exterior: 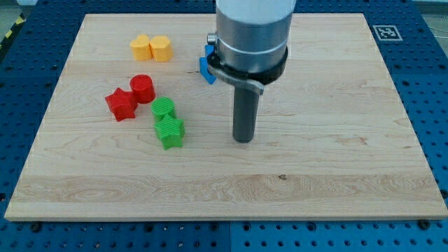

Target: Move your arm towards the blue triangle

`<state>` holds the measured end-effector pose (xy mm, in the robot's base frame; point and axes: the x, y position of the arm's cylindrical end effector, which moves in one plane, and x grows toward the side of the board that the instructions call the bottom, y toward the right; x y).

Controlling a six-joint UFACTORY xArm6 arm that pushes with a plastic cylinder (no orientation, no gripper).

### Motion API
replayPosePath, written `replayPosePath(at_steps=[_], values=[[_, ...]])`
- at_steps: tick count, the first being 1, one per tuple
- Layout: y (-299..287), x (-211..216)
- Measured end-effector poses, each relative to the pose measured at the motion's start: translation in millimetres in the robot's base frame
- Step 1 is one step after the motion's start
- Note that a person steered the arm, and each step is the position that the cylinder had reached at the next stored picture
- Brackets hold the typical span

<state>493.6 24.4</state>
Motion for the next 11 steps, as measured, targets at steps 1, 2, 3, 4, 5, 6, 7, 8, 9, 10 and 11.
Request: replayPosePath(at_steps=[1, 2, 3, 4, 5, 6, 7, 8, 9, 10, 11], values=[[0.0, -9.4], [0.0, -9.8], [-0.1, -15.1], [-5.2, -28.8], [-15.6, -52.1], [-29.7, -62.5], [-42.5, -64.3], [-51.0, -67.0], [-46.8, -67.2], [-40.5, -80.9], [-38.9, -105.3]])
